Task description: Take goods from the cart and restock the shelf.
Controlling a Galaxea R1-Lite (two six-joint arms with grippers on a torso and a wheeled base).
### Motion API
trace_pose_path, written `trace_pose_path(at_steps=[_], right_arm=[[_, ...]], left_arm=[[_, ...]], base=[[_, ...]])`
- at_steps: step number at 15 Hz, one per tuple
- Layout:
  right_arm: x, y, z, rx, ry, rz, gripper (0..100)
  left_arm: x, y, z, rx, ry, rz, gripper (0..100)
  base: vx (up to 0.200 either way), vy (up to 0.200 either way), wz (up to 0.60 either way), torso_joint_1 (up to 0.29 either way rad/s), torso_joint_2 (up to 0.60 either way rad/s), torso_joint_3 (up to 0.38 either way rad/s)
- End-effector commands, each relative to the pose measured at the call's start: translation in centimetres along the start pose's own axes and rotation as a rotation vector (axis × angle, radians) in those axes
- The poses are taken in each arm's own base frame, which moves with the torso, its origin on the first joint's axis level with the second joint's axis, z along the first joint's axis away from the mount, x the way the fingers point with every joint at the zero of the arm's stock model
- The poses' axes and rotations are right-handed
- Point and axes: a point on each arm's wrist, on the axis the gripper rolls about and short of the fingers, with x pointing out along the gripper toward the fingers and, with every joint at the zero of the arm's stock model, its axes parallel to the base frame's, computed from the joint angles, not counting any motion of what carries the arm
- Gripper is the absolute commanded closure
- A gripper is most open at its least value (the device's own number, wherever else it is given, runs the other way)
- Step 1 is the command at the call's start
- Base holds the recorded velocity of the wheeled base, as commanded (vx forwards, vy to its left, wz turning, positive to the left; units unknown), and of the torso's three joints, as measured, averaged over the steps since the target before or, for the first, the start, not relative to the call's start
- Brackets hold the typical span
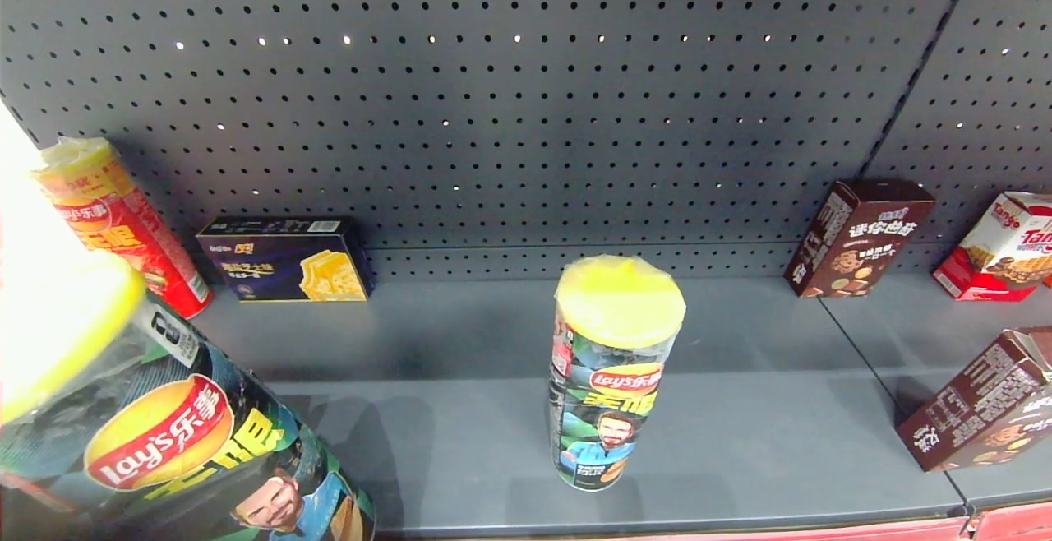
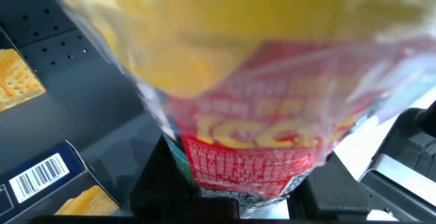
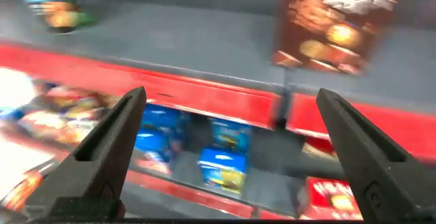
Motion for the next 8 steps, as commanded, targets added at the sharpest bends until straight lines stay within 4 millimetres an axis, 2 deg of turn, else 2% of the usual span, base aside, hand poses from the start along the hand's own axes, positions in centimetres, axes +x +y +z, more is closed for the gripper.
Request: trace_pose_path(at_steps=[1,8], right_arm=[[0.1,0.1,-0.3,-0.009,0.015,0.004,0],[0.1,0.1,-0.3,-0.009,0.013,0.012,0]], left_arm=[[0.0,-0.2,-0.2,-0.001,0.004,-0.024,100],[0.8,-0.3,1.4,0.033,0.004,-0.055,100]], base=[[0.000,0.000,0.00,0.000,0.00,0.000],[0.000,0.000,0.00,0.000,0.00,0.000]])
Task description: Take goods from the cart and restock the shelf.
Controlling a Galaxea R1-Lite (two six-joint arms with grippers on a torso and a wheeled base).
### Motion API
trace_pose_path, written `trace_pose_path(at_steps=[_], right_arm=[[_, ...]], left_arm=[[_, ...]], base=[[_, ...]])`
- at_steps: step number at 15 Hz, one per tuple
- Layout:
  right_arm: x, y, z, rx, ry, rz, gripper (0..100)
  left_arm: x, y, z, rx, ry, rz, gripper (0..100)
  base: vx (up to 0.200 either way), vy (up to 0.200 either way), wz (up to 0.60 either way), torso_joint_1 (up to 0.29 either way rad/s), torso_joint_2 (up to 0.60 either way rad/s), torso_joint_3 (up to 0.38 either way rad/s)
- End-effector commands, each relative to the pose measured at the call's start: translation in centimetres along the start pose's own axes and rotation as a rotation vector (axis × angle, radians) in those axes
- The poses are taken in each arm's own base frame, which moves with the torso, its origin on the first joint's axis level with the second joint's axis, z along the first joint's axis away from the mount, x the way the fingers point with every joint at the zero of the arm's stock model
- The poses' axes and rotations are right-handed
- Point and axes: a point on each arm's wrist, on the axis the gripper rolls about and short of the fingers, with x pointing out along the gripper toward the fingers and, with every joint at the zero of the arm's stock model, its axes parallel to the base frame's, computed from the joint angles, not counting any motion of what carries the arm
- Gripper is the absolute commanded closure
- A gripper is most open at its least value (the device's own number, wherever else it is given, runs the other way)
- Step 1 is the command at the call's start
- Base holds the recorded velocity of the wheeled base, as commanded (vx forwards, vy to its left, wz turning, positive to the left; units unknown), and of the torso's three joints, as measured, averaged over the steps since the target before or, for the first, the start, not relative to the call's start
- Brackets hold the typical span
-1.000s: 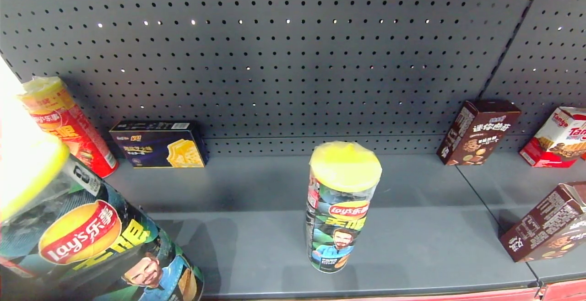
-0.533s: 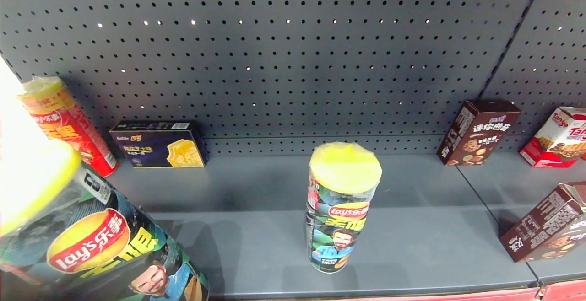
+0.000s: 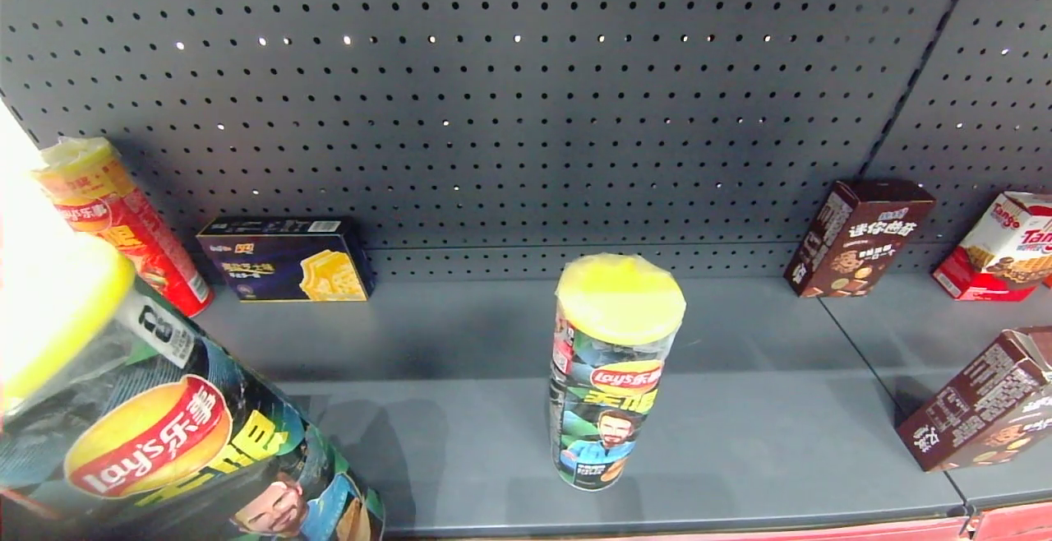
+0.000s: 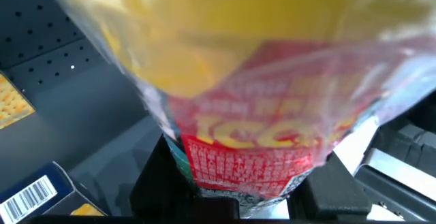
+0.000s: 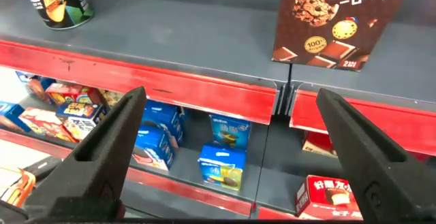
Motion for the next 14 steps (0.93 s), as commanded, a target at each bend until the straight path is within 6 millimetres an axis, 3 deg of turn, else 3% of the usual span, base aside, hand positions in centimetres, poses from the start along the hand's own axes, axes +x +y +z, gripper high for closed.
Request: trace_pose_path(at_steps=[1,4,7,12,14], right_arm=[[0.0,0.0,0.0,-0.001,0.003,0.000,0],[0.0,0.0,0.0,-0.001,0.003,0.000,0],[0.0,0.0,0.0,-0.001,0.003,0.000,0],[0.0,0.0,0.0,-0.001,0.003,0.000,0],[0.0,0.0,0.0,-0.001,0.003,0.000,0]], left_arm=[[1.0,0.3,0.8,-0.010,0.018,-0.004,100],[4.0,1.4,2.5,-0.019,0.044,0.002,100],[7.0,3.0,2.4,0.013,0.104,0.039,100],[11.8,4.7,3.0,0.009,0.158,-0.040,100],[14.7,7.3,2.1,0.077,0.202,-0.014,100]], base=[[0.000,0.000,0.00,0.000,0.00,0.000],[0.000,0.000,0.00,0.000,0.00,0.000],[0.000,0.000,0.00,0.000,0.00,0.000],[0.000,0.000,0.00,0.000,0.00,0.000],[0.000,0.000,0.00,0.000,0.00,0.000]])
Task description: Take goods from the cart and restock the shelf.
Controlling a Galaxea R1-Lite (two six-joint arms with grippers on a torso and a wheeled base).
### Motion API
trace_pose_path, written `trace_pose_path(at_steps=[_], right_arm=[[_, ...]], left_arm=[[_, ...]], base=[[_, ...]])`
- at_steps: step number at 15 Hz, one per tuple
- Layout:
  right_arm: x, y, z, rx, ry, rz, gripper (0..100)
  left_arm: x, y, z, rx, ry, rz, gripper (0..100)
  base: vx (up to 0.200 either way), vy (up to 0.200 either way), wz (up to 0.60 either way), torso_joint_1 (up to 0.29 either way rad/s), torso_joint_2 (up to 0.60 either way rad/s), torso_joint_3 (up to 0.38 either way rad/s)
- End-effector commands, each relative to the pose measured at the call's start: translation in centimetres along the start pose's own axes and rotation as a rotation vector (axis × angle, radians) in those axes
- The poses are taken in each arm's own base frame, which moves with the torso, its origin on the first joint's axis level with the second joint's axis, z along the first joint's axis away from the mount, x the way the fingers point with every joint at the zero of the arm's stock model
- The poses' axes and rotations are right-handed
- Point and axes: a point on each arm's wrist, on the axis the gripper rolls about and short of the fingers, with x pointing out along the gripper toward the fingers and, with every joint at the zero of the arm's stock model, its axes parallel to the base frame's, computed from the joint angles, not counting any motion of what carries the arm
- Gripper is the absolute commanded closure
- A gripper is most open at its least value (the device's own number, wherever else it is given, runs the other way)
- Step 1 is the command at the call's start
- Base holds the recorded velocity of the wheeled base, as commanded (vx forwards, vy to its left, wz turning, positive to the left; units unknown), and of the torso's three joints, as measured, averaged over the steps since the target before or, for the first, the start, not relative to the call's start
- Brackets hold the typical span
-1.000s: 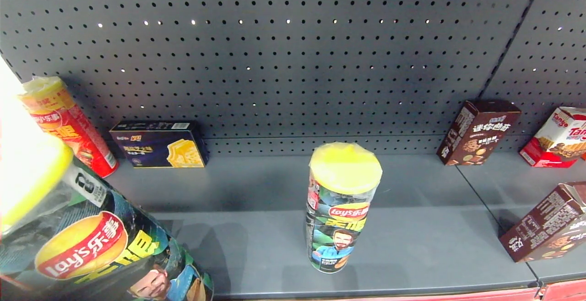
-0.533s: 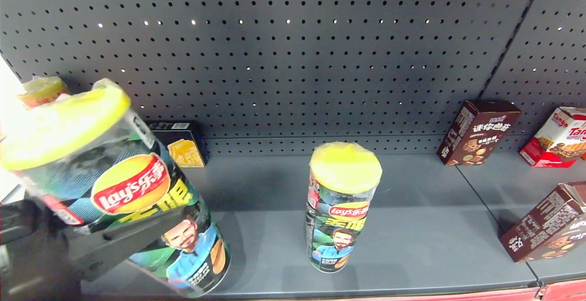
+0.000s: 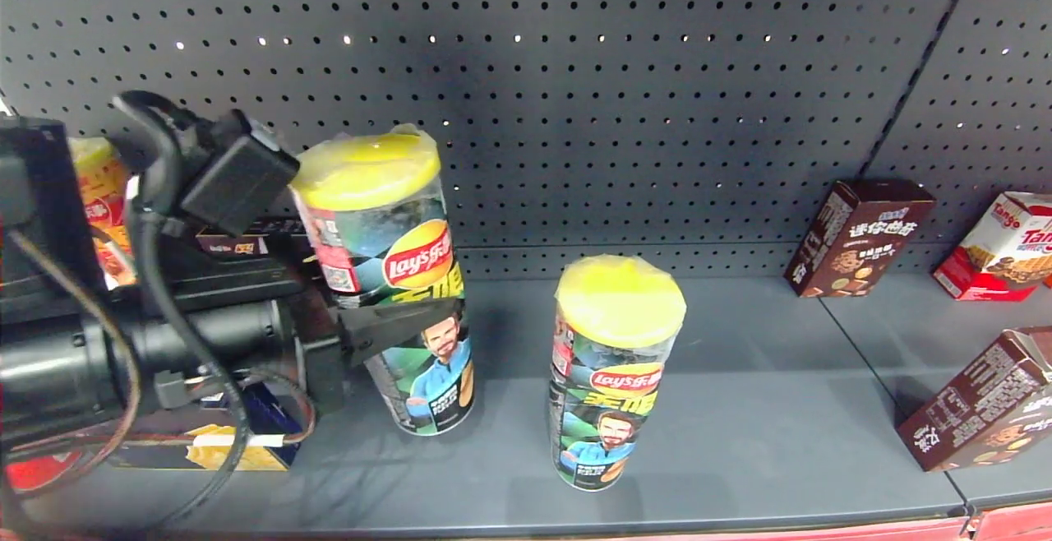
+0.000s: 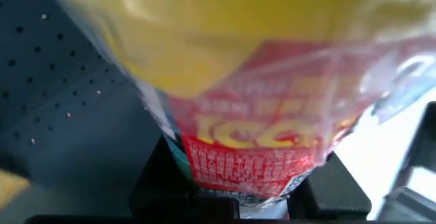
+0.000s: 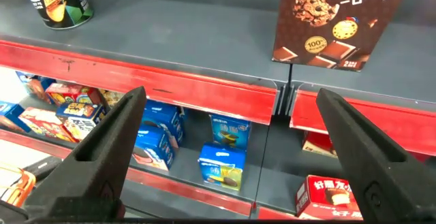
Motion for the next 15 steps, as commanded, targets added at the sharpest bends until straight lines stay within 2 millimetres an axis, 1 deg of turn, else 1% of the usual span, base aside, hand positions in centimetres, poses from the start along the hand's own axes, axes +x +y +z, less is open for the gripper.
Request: trace_pose_path(at_steps=[1,4,6,7,8,10,13,15], right_arm=[[0.0,0.0,0.0,-0.001,0.002,0.000,0],[0.0,0.0,0.0,-0.001,0.002,0.000,0],[0.0,0.0,0.0,-0.001,0.002,0.000,0],[0.0,0.0,0.0,-0.001,0.002,0.000,0],[0.0,0.0,0.0,-0.001,0.002,0.000,0],[0.0,0.0,0.0,-0.001,0.002,0.000,0],[0.0,0.0,0.0,-0.001,0.002,0.000,0],[0.0,0.0,0.0,-0.001,0.002,0.000,0]], left_arm=[[4.0,2.9,-1.0,-0.001,0.067,0.002,100],[6.9,4.2,-0.5,0.008,0.040,-0.050,100],[8.9,5.4,0.4,0.024,0.002,-0.053,100],[9.0,5.4,0.4,0.025,0.002,-0.054,100],[10.9,6.2,0.6,0.034,-0.005,-0.050,100],[12.6,7.0,0.1,0.064,0.001,-0.050,100],[13.5,7.2,-0.6,0.085,0.017,-0.058,100],[14.7,7.6,-1.4,0.101,-0.010,-0.079,100]], base=[[0.000,0.000,0.00,0.000,0.00,0.000],[0.000,0.000,0.00,0.000,0.00,0.000],[0.000,0.000,0.00,0.000,0.00,0.000],[0.000,0.000,0.00,0.000,0.00,0.000],[0.000,0.000,0.00,0.000,0.00,0.000],[0.000,0.000,0.00,0.000,0.00,0.000],[0.000,0.000,0.00,0.000,0.00,0.000],[0.000,0.000,0.00,0.000,0.00,0.000]])
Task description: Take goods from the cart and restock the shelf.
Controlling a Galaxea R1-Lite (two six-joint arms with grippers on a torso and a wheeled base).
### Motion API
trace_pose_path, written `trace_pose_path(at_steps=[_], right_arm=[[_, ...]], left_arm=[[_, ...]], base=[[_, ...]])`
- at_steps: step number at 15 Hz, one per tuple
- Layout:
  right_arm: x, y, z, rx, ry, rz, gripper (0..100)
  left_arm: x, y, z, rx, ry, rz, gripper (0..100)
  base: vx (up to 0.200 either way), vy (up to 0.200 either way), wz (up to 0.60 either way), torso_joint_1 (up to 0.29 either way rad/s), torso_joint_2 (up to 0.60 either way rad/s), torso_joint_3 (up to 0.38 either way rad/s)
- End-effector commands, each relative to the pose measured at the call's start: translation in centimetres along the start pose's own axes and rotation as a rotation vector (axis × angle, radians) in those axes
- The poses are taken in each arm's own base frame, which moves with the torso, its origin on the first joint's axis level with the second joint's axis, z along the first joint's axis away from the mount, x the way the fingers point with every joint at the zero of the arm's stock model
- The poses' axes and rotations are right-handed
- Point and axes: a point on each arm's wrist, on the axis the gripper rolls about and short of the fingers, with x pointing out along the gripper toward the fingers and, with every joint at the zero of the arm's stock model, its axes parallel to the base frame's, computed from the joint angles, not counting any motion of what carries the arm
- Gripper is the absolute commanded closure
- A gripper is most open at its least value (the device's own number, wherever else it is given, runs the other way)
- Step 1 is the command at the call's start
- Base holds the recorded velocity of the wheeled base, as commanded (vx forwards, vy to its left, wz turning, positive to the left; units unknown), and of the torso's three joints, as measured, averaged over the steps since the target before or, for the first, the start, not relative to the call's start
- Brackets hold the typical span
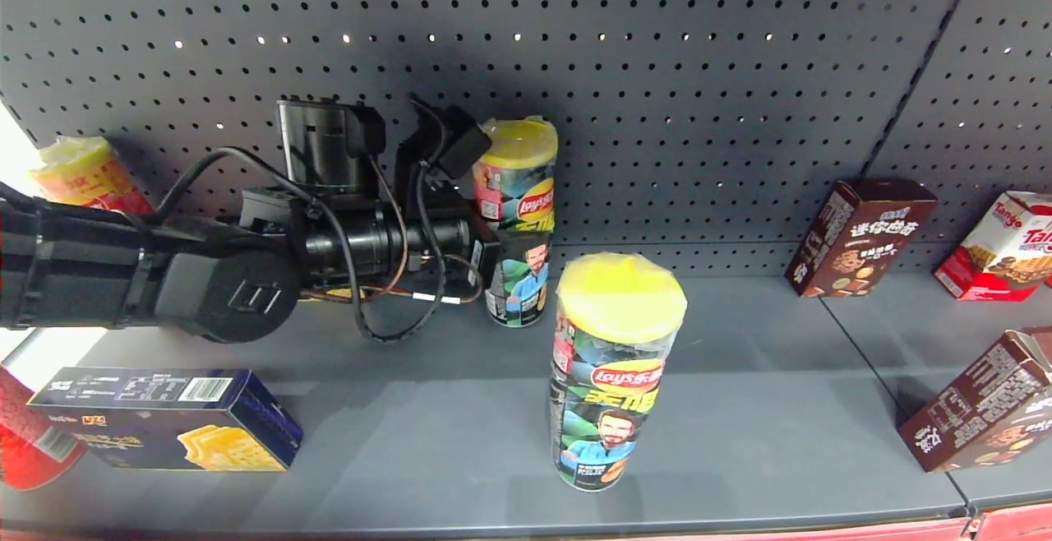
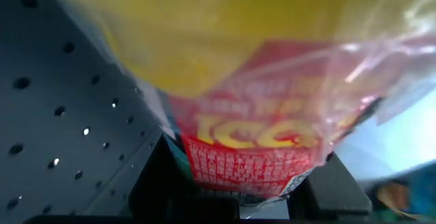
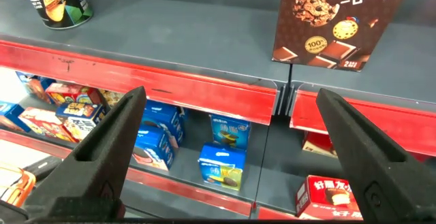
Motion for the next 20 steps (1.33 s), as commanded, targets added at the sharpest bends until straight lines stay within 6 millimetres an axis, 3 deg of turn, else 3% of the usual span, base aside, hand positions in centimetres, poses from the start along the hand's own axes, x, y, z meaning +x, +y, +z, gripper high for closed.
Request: trace_pose_path(at_steps=[1,15,16,19,20], right_arm=[[0.0,0.0,0.0,0.000,0.001,0.000,0],[0.0,0.0,0.0,0.000,0.001,0.000,0],[0.0,0.0,0.0,0.000,0.001,0.000,0],[0.0,0.0,0.0,0.000,0.001,0.000,0],[0.0,0.0,0.0,0.000,0.001,0.000,0]], left_arm=[[1.5,0.3,-1.6,-0.012,0.016,-0.027,100],[3.3,0.4,-2.2,0.000,-0.006,-0.035,100],[3.2,0.4,-2.2,-0.001,-0.004,-0.034,0],[2.8,0.2,-2.5,-0.007,0.007,-0.031,0],[1.8,-0.1,-2.2,-0.003,-0.004,-0.020,0]], base=[[0.000,0.000,0.00,0.000,0.00,0.000],[0.000,0.000,0.00,0.000,0.00,0.000],[0.000,0.000,0.00,0.000,0.00,0.000],[0.000,0.000,0.00,0.000,0.00,0.000],[0.000,0.000,0.00,0.000,0.00,0.000]])
